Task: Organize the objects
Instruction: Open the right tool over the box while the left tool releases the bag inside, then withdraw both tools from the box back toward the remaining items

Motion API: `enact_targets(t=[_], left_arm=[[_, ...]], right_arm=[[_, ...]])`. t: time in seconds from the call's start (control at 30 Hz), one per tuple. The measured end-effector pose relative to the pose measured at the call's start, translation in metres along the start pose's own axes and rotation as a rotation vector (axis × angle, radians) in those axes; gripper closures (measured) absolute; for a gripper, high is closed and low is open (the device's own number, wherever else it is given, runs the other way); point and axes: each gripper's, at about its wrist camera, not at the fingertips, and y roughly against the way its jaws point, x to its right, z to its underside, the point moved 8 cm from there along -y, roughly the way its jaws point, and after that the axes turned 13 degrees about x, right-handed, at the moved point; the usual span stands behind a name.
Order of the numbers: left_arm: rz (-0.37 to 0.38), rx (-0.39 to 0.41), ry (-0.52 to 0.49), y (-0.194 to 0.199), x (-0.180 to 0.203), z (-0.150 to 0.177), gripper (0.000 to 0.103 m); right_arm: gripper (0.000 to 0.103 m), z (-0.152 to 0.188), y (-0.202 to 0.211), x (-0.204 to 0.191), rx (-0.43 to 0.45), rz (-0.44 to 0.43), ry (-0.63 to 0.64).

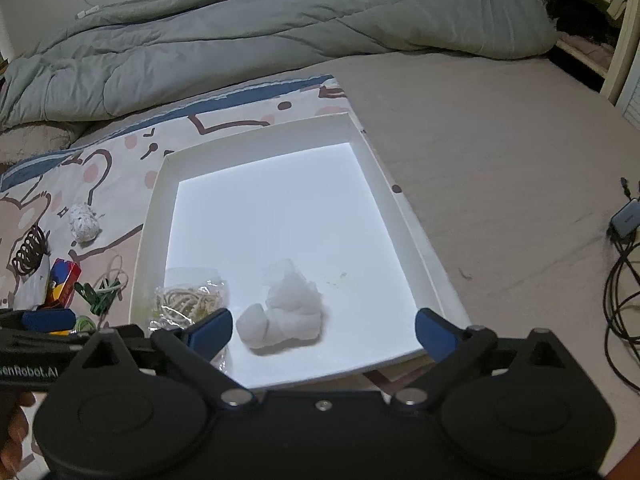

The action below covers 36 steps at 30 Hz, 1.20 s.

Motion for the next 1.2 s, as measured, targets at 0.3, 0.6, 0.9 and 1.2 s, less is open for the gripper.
enact_targets(t=[0.3,0.6,0.9,1.2], left_arm=[[-0.007,0.018,-0.015,0.01,-0.002,-0.001,0.0],[-0.003,0.025,-0.012,0.018,-0.001,0.0,0.0],[0.005,0.036,-0.009,0.026,0.001,0.001,0.0],[-0.026,0.075,-0.032,0.039,-0.017,-0.005,0.0]], right_arm=[[0.0,0.002,0.016,0.006,0.022,0.028,0.018],[0.0,0.001,0.029,0.016,0.038,0.055,0.021],[0.0,0.002,0.042,0.023,0.051,0.06,0.013],[0.0,-0.001,0.04,0.013,0.058,0.034,0.012]])
